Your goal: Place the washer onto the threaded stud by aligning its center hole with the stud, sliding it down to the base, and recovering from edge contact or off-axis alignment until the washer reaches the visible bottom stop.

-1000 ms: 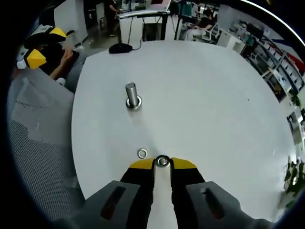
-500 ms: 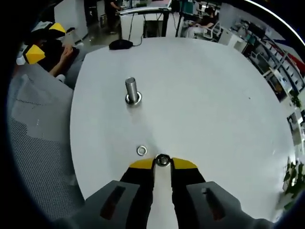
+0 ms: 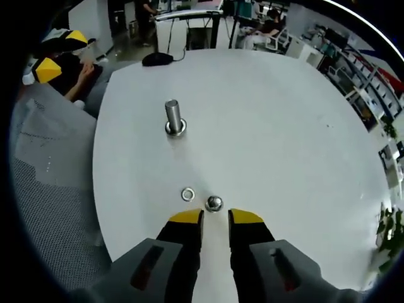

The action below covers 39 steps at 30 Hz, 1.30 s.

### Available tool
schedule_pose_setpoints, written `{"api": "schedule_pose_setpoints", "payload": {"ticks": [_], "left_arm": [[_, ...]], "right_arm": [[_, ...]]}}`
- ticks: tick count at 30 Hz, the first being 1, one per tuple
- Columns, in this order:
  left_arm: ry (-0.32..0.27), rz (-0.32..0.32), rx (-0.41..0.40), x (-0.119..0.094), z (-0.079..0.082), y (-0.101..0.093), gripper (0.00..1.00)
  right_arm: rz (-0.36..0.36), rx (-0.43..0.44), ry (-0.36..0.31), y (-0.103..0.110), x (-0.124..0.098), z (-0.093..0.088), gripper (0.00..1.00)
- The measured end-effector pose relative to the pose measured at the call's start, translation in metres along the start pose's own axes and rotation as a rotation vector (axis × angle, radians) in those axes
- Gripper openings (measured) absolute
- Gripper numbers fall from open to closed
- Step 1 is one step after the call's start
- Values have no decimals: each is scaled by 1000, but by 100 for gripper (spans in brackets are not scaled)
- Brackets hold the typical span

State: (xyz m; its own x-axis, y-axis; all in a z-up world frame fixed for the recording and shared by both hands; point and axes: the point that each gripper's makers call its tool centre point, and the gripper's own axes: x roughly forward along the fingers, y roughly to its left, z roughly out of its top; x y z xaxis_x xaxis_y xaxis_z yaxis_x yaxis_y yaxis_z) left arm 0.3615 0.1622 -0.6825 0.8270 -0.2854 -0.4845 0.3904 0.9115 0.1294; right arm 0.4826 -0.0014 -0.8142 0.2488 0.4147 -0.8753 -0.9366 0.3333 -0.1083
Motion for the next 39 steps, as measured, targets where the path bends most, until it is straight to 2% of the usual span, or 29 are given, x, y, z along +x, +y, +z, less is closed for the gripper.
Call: {"api": "schedule_pose_setpoints", "payload": {"ticks": [8,19,39], "left_arm": [[-5,-4,3,0,1,-1,26],[-16,4,1,-1,3,1,26],[-8,5,2,0,1,2,26]], "right_arm": [[4,10,26,6,0,-15,17],[24,13,51,18,5,-26,17],[76,32,48,50,21,-24,17]]}}
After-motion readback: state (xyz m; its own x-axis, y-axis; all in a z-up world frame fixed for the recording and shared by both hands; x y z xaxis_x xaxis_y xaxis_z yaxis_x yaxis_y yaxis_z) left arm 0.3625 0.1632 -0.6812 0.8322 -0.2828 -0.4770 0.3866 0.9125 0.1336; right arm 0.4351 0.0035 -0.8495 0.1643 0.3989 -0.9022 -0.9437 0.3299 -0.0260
